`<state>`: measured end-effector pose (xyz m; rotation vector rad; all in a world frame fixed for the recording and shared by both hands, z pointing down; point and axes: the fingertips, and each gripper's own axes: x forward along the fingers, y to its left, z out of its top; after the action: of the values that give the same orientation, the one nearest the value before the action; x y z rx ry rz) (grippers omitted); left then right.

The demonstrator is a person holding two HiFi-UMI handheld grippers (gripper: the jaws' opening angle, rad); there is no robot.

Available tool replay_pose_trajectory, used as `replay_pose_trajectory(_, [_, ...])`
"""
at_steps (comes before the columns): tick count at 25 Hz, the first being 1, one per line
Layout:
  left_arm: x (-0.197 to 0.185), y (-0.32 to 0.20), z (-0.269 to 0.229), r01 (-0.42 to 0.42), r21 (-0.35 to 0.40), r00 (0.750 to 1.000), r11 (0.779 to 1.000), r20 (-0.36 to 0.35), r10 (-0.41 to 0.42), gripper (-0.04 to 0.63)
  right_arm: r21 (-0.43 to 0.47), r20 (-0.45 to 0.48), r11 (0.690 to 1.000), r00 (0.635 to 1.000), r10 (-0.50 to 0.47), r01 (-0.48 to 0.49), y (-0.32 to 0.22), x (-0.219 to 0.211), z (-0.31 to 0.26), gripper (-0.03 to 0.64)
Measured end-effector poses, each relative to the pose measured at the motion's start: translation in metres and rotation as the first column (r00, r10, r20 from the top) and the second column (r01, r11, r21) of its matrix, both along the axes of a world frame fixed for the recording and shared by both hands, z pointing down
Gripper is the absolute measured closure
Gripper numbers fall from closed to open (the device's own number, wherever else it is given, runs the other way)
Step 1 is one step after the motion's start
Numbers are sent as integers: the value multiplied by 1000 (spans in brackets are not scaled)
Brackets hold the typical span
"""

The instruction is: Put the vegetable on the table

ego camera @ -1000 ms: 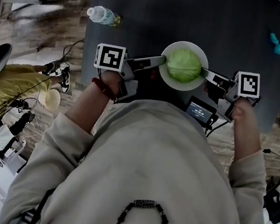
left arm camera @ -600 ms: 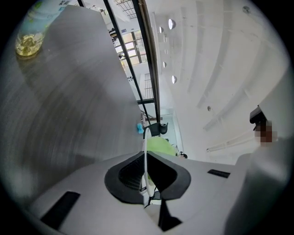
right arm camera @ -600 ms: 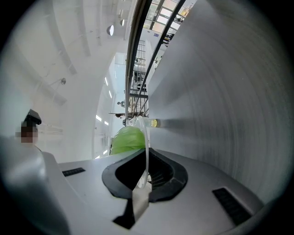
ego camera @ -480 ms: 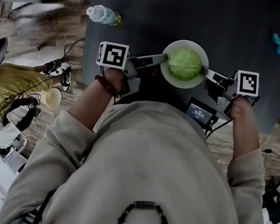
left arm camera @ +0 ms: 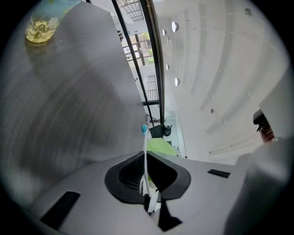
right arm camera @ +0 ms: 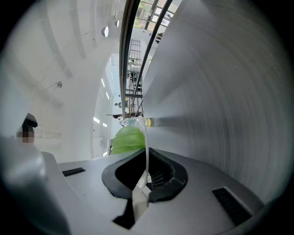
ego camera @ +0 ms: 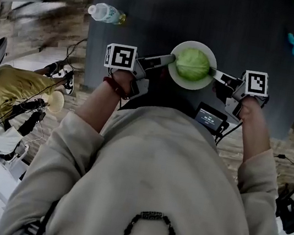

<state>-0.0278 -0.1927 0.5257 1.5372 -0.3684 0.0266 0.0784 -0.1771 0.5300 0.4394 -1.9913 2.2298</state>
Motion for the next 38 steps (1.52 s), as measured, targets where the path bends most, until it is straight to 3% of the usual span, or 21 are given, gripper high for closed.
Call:
replay_pose_trajectory(13, [3, 8, 38, 11, -37, 999, 999, -42, -13, 575, -38, -24, 999, 999, -24, 23, 5, 3, 43, 592])
replay_pose_trajectory(16, [0, 8, 46, 10, -27, 1000, 1000, -18, -10, 575, -45, -14, 999, 1000, -16, 15, 6, 2, 47, 592])
replay_pose_trajectory(23, [-12, 11, 56, 33, 3, 999, 999, -40, -33, 575, -33, 1, 999, 1000, -4, 4, 11, -11, 62, 592])
replay_pose_trajectory(29, [-1, 9, 69, 34, 23, 999, 999, -15, -33, 575, -18, 10, 1000, 1000, -5, 5, 7, 1, 72, 592])
replay_pose_trajectory(38, [-8, 26, 99, 18, -35, 999, 999, 52, -16, 575, -64, -37, 998, 999, -18, 16, 23, -5, 100, 592])
